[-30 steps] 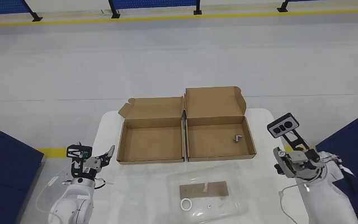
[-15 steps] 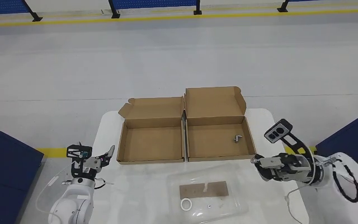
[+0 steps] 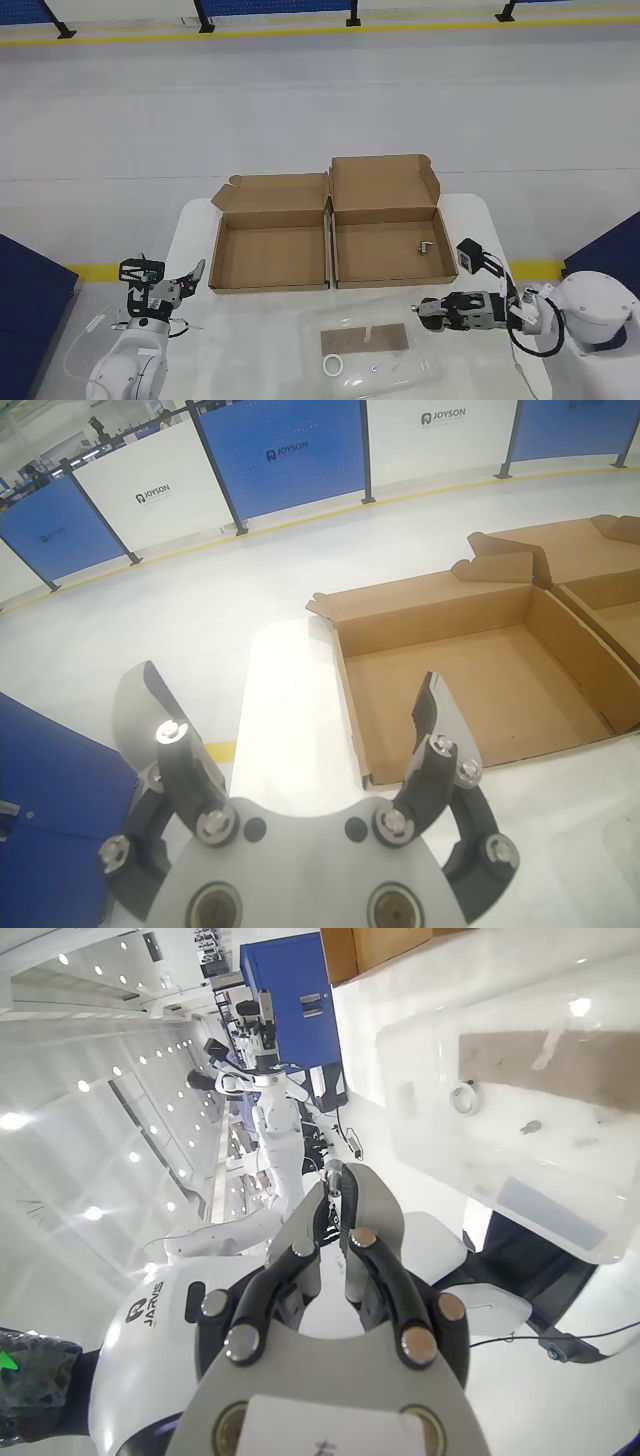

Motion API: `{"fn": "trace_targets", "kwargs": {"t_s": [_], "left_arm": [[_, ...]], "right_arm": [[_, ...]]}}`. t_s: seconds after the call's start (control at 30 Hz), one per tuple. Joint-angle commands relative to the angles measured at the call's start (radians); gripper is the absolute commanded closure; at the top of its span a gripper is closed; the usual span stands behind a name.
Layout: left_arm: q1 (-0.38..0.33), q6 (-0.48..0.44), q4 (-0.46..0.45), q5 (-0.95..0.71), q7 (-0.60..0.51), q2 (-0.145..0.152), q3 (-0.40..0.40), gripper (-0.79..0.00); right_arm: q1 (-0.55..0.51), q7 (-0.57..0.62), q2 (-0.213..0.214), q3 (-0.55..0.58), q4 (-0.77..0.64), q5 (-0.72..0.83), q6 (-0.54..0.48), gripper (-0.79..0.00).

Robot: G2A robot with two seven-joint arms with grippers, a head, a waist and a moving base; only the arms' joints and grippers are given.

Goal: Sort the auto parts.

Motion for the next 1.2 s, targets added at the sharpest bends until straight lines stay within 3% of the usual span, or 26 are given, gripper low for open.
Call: {"fn": "trace_targets", "kwargs": {"t_s": [0.0,0.2,0.4,0.67,0.93,1.17], "left_arm": [[0.000,0.000,0.000,0.000,0.000,0.000,0.000,-0.785],[0.000,0.000,0.000,0.000,0.000,0.000,0.000,-0.785],[0.000,0.000,0.000,0.000,0.000,0.000,0.000,-0.785],[0.000,0.000,0.000,0.000,0.000,0.000,0.000,-0.785],[0.000,0.000,0.000,0.000,0.000,0.000,0.000,-0.785],[0.000,0.000,0.000,0.000,0.000,0.000,0.000,-0.785]], "right_arm": [[0.000,0.000,0.000,0.000,0.000,0.000,0.000,0.000],[0.004,-0.061,0.003,-0.020,-0.007,-0.068,0.007,0.000],[0.148,-0.161,0.016,-0.111,0.012,-0.278,0.119,0.000],[0.421,-0.161,0.013,-0.315,0.232,-0.426,0.160,0.000],[0.667,-0.161,-0.031,-0.563,0.548,-0.462,0.090,0.000],[0.684,-0.167,-0.036,-0.577,0.576,-0.453,0.082,0.000]]}}
